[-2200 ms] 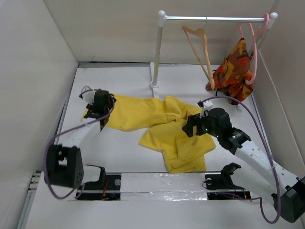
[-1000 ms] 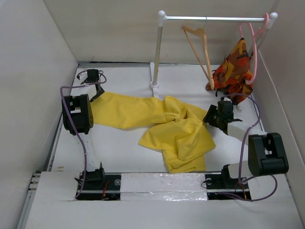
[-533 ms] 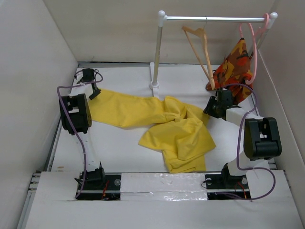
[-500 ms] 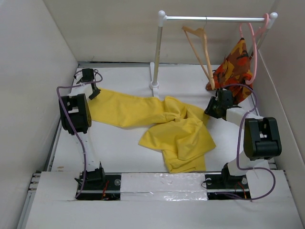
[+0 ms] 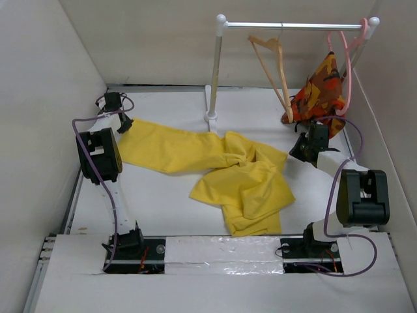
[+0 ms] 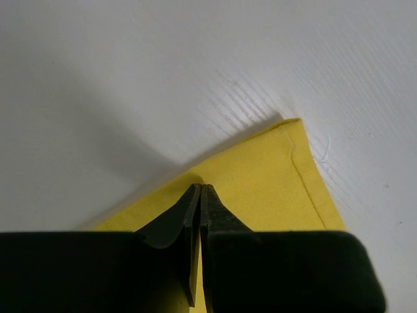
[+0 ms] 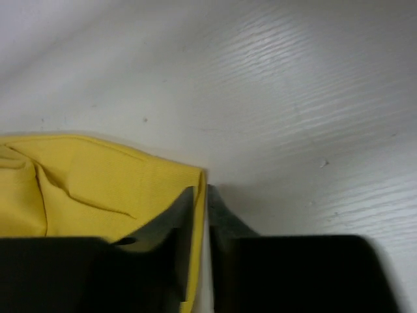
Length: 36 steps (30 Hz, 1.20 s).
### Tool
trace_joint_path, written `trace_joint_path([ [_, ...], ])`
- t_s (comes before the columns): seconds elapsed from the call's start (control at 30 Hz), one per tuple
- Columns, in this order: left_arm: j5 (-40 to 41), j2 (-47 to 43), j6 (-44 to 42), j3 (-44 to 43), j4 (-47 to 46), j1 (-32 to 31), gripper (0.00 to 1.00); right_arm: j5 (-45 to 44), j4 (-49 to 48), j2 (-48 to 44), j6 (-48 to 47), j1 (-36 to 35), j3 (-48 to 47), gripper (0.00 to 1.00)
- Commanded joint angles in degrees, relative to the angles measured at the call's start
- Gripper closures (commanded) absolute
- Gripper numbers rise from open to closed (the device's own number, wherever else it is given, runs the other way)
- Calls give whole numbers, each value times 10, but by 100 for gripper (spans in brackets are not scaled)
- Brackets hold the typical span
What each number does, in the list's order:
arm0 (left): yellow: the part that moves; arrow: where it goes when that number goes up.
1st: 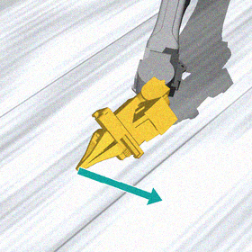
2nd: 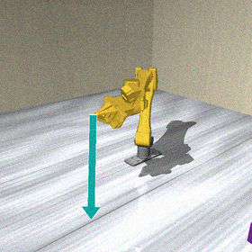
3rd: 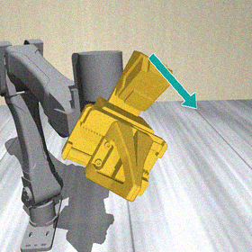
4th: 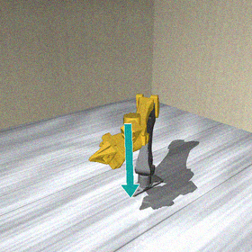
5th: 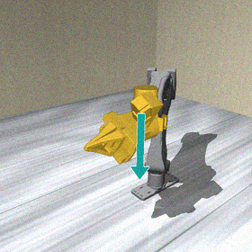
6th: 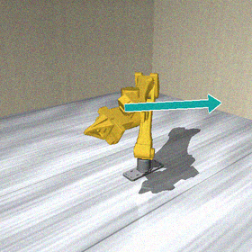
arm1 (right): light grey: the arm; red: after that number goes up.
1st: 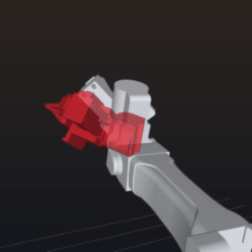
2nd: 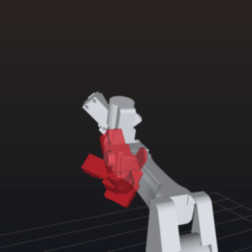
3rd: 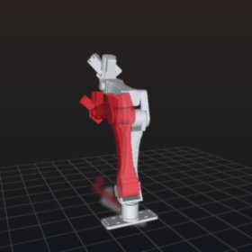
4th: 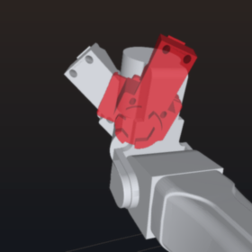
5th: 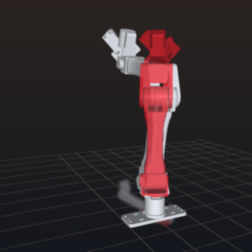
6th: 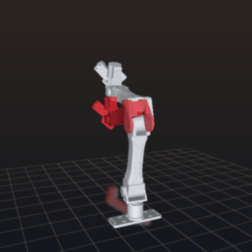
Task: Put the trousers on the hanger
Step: Flatten out the trousers at the center of the board.
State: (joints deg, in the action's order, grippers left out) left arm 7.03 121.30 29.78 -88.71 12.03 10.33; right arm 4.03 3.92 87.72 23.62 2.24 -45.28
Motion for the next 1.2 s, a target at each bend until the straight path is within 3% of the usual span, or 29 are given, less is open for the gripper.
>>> trace_joint_path([
  [0.0, -25, 3, -14, -41, -4, 11, 100, -20, -20, -26, -1, 5, 3, 74],
  [0.03, -32, 11, -17, -60, 15, 11, 98, -17, -21, -21, -6, -1, 2, 47],
  [0.07, -38, 31, -24, -72, 24, 11, 77, -3, -4, 1, -15, -1, -12, 40],
  [0.1, -47, 41, -27, -81, 33, 11, 67, -3, 2, 16, -20, -1, -22, 34],
  [0.2, -60, 65, -24, -99, 59, 11, 48, 30, 13, 45, -35, -13, -42, 36],
  [0.23, -62, 58, -23, -83, 45, 11, 45, 34, 14, 47, -44, -13, -48, 45],
  [0.37, -68, 52, -24, -78, 40, 11, 44, 9, 46, 64, -58, -39, -75, 54],
  [0.47, -68, 62, -30, -100, 60, 16, 43, 8, 54, 68, -62, -39, -81, 79],
  [0.5, -83, 65, -32, -103, 62, 16, 43, 11, 56, 68, -63, -39, -82, 94],
  [0.57, -95, 74, -35, -109, 66, 16, 43, 16, 51, 64, -60, -39, -75, 100],
  [0.73, -124, 89, -48, -125, 79, 16, 46, 26, 4, 8, -25, -14, -36, 100],
  [0.8, -137, 86, -48, -117, 71, 11, 56, 18, 4, -29, -14, 7, -33, 100],
  [0.83, -150, 84, -48, -111, 64, 11, 65, 11, 5, -40, -11, 18, -33, 100],
  [0.87, -149, 83, -48, -110, 65, 11, 94, 10, 4, -56, -9, 24, -33, 100],
  [0.9, -148, 83, -50, -108, 62, 11, 100, 10, 2, -62, -2, 31, -33, 100],
  [1.17, -149, 44, -23, -86, 9, 32, 100, 16, -18, -101, 37, 112, -17, 100],
])
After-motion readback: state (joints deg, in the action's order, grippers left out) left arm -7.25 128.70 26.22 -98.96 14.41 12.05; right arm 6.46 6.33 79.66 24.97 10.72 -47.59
